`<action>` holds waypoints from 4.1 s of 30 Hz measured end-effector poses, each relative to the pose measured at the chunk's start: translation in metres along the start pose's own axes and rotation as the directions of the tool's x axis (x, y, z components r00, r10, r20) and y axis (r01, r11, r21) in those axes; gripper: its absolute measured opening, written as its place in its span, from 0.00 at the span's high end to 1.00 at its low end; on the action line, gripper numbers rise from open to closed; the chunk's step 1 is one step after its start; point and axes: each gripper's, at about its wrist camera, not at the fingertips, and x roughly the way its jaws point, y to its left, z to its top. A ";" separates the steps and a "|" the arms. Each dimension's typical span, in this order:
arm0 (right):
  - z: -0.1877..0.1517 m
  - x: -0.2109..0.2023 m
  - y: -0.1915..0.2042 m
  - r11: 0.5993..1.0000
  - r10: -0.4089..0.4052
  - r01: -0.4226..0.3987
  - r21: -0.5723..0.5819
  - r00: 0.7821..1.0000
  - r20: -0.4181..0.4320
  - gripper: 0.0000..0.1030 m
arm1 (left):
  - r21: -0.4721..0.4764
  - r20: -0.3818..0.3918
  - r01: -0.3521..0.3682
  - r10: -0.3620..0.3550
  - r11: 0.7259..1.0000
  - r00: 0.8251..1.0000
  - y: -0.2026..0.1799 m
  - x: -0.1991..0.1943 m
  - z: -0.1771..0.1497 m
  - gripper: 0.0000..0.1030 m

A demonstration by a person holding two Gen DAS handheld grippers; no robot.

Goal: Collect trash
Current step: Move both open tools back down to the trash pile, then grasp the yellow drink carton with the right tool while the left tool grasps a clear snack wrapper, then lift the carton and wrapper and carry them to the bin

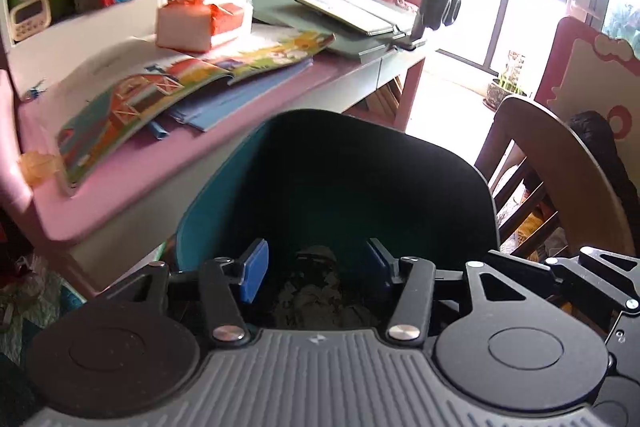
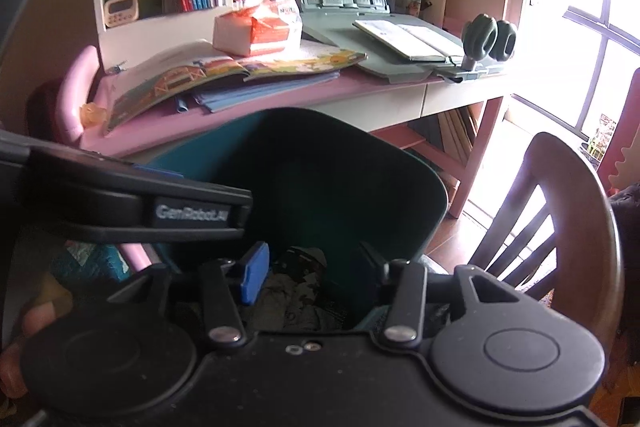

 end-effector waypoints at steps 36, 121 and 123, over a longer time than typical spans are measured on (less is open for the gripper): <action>-0.054 -0.108 0.198 0.898 0.398 -0.390 -0.205 0.917 0.001 0.43 | -0.195 0.150 -0.211 0.242 0.958 0.959 0.190 -0.245 -0.179 0.01; -0.519 0.352 0.552 0.885 0.038 -0.401 -0.238 0.571 -0.820 0.60 | -0.450 -0.676 -0.380 -0.030 0.808 0.736 0.541 0.077 -0.795 0.94; -0.509 0.340 0.549 0.874 0.048 -0.417 -0.250 0.586 -0.809 0.60 | -0.437 -0.663 -0.355 -0.029 0.826 0.748 0.538 0.070 -0.786 0.94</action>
